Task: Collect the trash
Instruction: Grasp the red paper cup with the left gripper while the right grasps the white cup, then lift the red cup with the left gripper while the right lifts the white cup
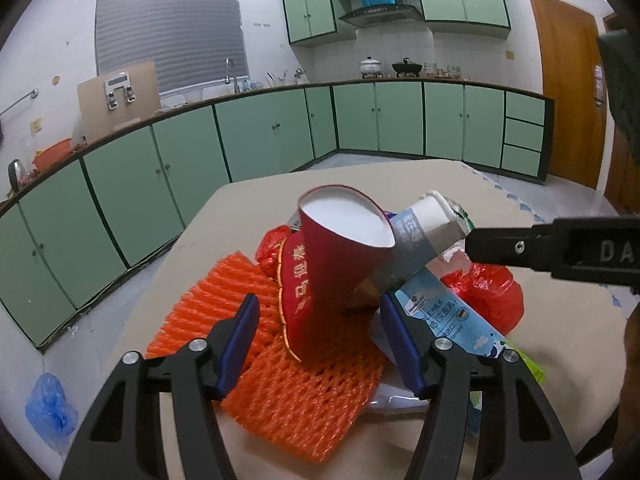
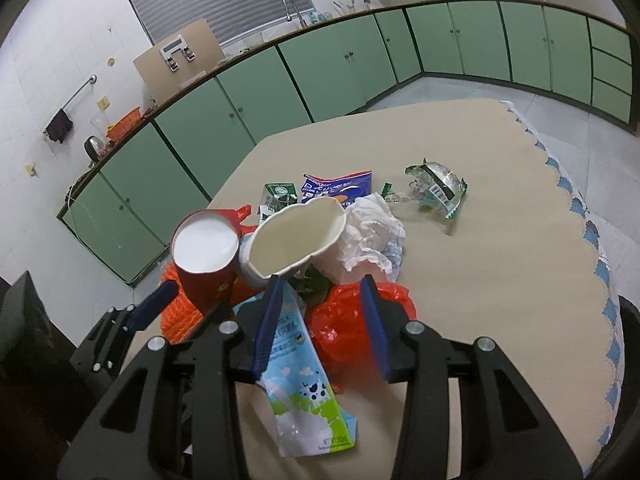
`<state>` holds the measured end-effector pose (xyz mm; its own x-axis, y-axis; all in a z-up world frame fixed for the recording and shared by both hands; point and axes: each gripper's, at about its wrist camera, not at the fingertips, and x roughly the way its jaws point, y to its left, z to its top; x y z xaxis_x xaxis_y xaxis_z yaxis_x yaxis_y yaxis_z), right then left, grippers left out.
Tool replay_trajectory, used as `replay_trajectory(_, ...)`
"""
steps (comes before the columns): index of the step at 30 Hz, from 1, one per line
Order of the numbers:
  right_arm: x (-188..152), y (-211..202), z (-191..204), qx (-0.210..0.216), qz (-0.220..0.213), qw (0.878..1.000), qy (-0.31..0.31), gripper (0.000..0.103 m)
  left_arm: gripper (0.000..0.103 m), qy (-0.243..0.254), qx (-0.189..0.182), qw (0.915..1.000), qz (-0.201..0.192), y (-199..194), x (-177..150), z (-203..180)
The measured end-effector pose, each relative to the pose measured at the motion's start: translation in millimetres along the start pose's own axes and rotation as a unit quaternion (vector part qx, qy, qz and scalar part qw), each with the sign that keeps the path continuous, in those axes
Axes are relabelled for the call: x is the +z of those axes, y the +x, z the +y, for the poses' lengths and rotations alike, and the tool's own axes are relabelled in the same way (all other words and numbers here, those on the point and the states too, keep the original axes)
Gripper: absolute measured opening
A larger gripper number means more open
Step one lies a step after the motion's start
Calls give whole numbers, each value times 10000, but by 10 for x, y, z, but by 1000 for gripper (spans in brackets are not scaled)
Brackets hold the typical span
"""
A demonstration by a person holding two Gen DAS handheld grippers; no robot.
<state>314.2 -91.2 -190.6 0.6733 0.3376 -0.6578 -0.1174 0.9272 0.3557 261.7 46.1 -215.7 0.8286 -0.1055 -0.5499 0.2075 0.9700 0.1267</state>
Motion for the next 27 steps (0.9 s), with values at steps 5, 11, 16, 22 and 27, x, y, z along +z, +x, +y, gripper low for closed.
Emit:
replay_trajectory(5,21,-27,-17,68,-18,10000,16,40,34,27,-200,9998,41,42,19,-39)
replay_trajectory(11,27,-59,65,231,-68,9997,-59,40,21,-61,-207,9997,-142,-65,62,-10)
replay_trajectory(16,52,-18,176,317,-68,9995,-65,40,21,-140,-68,9992,-356,-246,68,48)
replay_trajectory(22,118,108,218,339,-42,9994,80,44,21,-236,77,9988,-427,-313,72,183)
replay_trajectory(27,139,234,208,278,-8,9994,210,46,21,-315,130,9984,-442,-302,88,295)
